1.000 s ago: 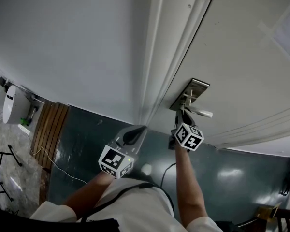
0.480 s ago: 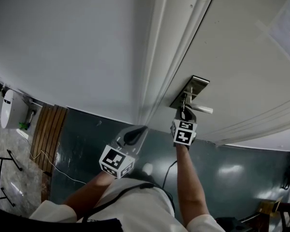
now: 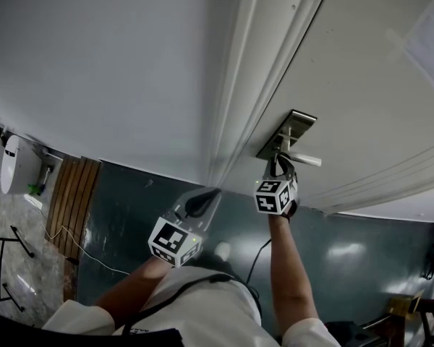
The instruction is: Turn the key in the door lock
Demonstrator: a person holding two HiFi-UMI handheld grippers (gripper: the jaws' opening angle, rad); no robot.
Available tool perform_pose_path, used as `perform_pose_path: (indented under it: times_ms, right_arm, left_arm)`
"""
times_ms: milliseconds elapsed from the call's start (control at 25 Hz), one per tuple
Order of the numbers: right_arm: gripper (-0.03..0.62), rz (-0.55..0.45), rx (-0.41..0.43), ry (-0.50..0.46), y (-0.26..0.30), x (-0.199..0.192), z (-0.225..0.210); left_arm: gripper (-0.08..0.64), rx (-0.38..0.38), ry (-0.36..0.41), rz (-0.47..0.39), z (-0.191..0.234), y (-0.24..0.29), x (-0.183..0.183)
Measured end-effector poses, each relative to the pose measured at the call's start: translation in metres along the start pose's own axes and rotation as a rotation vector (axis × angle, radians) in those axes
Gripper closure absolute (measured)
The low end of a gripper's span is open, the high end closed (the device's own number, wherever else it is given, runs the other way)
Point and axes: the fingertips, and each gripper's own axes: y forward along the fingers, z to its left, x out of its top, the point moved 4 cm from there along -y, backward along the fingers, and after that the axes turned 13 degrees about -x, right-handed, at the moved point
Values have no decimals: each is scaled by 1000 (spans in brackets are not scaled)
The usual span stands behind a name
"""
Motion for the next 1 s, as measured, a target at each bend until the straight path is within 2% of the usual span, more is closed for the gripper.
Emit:
perform_pose_path:
  times_ms: [160, 440, 640, 760, 1000]
  right_arm:
    - [535, -21, -32, -160, -1, 0, 2]
    - [528, -89, -98, -541, -4, 0, 7]
    - [525, -130, -109, -743, -4, -2, 10]
    - [520, -149, -104, -809, -4, -3, 13]
    - [515, -176, -106, -863, -11, 10, 11]
  left_arm:
    - [554, -3, 3, -1, 0, -3, 0]
    - [555, -11, 4, 6, -1, -9, -2]
    - [554, -20, 4, 2, -2, -12, -1]
    - [555, -26, 8, -3, -4, -12, 1]
    - [554, -28, 13, -2, -8, -13, 1]
